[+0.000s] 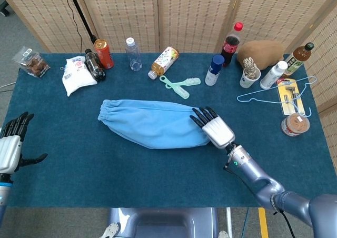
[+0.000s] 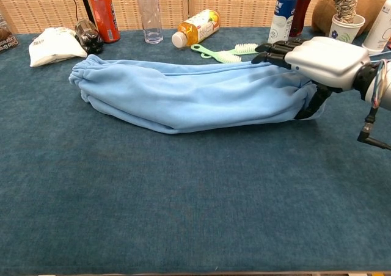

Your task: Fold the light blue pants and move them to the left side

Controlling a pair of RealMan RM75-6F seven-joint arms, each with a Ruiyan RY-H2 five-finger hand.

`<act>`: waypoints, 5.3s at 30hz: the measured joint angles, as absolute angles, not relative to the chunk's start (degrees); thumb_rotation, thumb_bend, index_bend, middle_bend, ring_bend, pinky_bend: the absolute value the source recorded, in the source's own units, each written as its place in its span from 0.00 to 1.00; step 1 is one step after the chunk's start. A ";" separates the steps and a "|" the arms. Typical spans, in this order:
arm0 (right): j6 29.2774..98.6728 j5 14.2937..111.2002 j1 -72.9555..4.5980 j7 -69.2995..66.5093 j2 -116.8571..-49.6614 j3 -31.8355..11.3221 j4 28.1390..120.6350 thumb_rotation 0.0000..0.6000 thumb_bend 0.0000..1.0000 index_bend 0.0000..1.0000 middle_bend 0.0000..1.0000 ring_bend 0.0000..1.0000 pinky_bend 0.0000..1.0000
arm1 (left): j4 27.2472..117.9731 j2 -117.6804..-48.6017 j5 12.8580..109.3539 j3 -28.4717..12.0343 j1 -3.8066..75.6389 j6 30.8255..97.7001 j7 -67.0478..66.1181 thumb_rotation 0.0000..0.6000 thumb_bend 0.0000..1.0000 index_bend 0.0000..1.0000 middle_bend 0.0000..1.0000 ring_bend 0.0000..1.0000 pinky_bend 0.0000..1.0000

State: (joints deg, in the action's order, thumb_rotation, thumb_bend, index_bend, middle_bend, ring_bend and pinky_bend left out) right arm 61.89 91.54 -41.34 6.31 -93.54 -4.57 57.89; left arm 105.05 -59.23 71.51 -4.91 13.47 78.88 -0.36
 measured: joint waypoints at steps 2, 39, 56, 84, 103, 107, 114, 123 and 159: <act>62.30 91.68 -41.37 6.71 -94.22 -4.54 56.67 1.00 0.00 0.16 0.00 0.00 0.14 | 104.85 -59.25 71.48 -5.12 13.40 78.71 -0.17 1.00 0.02 0.00 0.00 0.00 0.00; 71.33 93.30 -39.52 -11.57 -100.69 -1.93 32.76 1.00 0.94 0.59 0.41 0.35 0.48 | 104.94 -59.10 73.14 -5.95 12.17 77.32 1.37 1.00 0.02 0.00 0.00 0.00 0.00; 78.26 97.56 -37.59 -9.42 -91.95 1.50 34.29 1.00 0.95 0.59 0.41 0.35 0.48 | 105.45 -58.78 73.56 -5.88 11.59 77.21 1.42 1.00 0.02 0.00 0.00 0.00 0.00; 61.39 87.98 -53.11 18.24 -89.78 -11.70 69.22 1.00 0.96 0.59 0.41 0.35 0.48 | 103.90 -57.80 72.73 -6.36 11.75 74.72 4.48 1.00 0.02 0.00 0.00 0.00 0.00; 58.76 81.37 -60.44 23.35 -106.29 -17.05 57.94 1.00 0.09 0.08 0.07 0.06 0.25 | 103.01 -57.89 71.19 -6.69 12.78 72.07 4.29 1.00 0.02 0.00 0.00 0.00 0.00; 58.00 78.74 -60.42 23.57 -106.94 -18.12 58.42 1.00 0.00 0.00 0.00 0.00 0.04 | 102.81 -58.00 71.12 -6.65 13.03 71.57 4.04 1.00 0.02 0.00 0.00 0.00 0.00; 59.31 72.42 -59.32 28.67 -106.49 -21.41 64.41 1.00 0.00 0.00 0.00 0.00 0.00 | 103.05 -58.26 71.49 -6.49 13.12 71.67 3.42 1.00 0.02 0.00 0.00 0.00 0.00; 61.98 70.35 -56.62 31.76 -102.11 -21.84 73.60 1.00 0.00 0.00 0.00 0.00 0.00 | 102.63 -58.68 73.47 -6.18 13.17 71.98 4.01 1.00 0.02 0.00 0.00 0.00 0.00; 81.91 85.90 -18.33 -9.53 -65.97 -0.74 87.46 1.00 0.00 0.00 0.00 0.00 0.00 | 90.81 -67.51 102.71 -8.89 37.19 59.67 -8.92 1.00 0.02 0.00 0.00 0.00 0.00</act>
State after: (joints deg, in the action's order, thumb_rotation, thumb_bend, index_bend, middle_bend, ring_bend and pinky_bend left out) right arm 81.91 85.90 -18.33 -9.53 -65.97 -0.74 87.46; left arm 90.81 -67.51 102.71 -8.89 37.19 59.67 -8.92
